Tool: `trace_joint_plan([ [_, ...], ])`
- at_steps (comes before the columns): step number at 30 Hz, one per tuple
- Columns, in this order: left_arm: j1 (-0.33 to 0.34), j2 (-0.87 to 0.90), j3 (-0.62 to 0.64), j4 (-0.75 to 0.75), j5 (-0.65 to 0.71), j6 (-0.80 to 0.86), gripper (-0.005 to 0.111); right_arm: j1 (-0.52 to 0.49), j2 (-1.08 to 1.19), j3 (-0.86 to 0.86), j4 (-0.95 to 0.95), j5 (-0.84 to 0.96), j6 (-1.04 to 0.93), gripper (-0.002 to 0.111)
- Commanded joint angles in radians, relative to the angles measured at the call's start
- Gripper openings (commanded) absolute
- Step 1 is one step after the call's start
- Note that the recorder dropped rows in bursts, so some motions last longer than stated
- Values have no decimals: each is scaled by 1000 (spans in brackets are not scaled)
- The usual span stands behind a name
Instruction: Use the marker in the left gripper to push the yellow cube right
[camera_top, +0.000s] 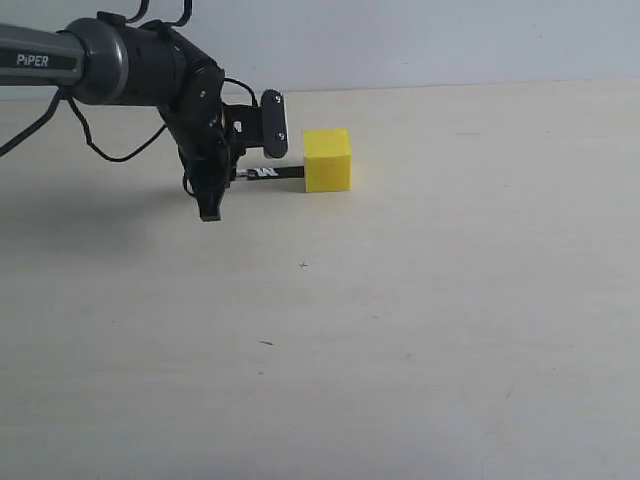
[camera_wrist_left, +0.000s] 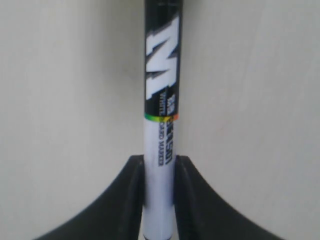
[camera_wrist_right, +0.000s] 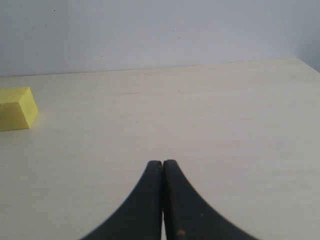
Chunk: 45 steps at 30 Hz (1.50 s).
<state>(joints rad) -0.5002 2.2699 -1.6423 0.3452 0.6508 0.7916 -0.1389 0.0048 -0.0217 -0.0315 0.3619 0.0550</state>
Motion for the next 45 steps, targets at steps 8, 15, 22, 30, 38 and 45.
trace_joint_plan([
  [8,7,-2,2,41,78,-35,0,-8,-5,4,-1,-3,-2,0],
  [15,25,-4,2,67,154,-75,0,-8,-5,4,-1,-3,-2,0],
  [22,85,-25,2,62,189,-123,0,-8,-5,4,-1,-3,-2,0],
  [30,131,-47,2,56,191,-123,0,-8,-5,4,-1,-3,-2,0],
  [38,131,-47,2,56,191,-121,0,-8,-5,4,-1,-3,-2,0],
  [45,131,-47,2,66,169,-119,0,-8,-5,4,-1,-3,-2,0],
])
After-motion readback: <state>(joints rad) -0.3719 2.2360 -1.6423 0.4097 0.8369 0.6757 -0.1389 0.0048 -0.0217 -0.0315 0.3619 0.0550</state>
